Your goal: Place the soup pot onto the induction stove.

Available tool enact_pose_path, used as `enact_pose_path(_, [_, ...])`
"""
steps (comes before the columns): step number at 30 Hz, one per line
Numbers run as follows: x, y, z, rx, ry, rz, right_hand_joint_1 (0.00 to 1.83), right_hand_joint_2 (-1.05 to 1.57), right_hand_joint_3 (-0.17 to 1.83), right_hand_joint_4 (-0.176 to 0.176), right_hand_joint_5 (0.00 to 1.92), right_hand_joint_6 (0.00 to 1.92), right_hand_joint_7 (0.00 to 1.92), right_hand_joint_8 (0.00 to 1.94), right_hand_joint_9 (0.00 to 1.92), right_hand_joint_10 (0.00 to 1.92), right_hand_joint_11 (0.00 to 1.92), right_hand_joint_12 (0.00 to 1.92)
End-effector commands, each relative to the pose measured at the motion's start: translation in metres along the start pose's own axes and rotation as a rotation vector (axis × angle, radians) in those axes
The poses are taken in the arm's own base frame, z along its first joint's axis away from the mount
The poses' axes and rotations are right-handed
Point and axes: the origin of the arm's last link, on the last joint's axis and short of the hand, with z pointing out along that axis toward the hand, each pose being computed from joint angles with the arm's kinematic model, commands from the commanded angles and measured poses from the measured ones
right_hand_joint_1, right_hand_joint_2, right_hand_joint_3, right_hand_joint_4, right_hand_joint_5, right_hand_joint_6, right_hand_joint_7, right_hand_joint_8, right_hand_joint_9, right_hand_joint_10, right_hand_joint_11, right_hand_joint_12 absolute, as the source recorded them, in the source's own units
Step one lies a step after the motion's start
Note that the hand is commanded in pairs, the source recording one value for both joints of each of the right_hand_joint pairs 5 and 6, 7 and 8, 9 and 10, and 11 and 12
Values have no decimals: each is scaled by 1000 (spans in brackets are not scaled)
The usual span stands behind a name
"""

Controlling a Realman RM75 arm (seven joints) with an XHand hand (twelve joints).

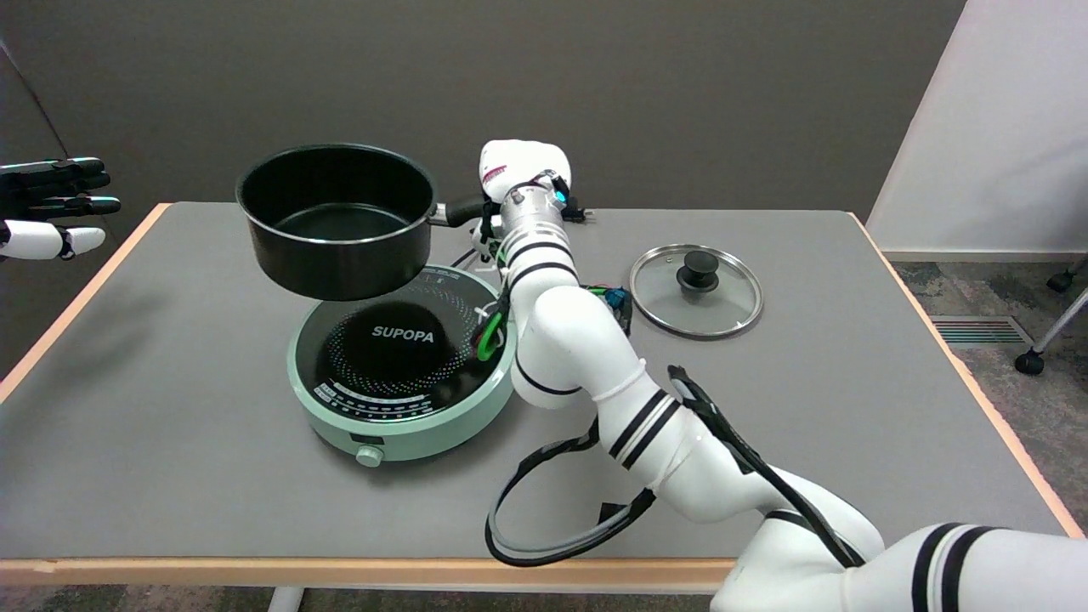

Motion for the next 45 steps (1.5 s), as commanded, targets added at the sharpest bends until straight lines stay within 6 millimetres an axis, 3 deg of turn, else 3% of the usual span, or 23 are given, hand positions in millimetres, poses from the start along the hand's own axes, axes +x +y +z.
enact_pose_path(1, [18, -11, -27, -90, -99, -117, 1151, 855, 1357, -108, 1702, 1702, 1702, 1702, 1702, 1702, 1702, 1702])
enact_pose_path(5, [32, -19, -40, -37, -54, -131, 1134, 909, 1319, -107, 1703, 1703, 1703, 1703, 1703, 1703, 1703, 1703])
enact_pose_path(11, [33, -10, -64, 21, -20, -125, 1123, 949, 1276, -107, 1707, 1707, 1707, 1707, 1707, 1707, 1707, 1707])
enact_pose_path(23, [16, 1, -101, 112, 10, -129, 1118, 962, 1262, -107, 1707, 1707, 1707, 1707, 1707, 1707, 1707, 1707])
enact_pose_path(32, [11, 10, -101, 134, 39, -179, 1093, 1014, 1220, -104, 1720, 1720, 1720, 1720, 1720, 1720, 1720, 1720])
enact_pose_path(41, [-6, 34, -78, 51, 6, -230, 1051, 1136, 1130, -98, 1754, 1754, 1754, 1754, 1754, 1754, 1754, 1754])
enact_pose_path(45, [-9, 38, -70, 27, -10, -229, 991, 1311, 972, -89, 1797, 1797, 1797, 1797, 1797, 1797, 1797, 1797])
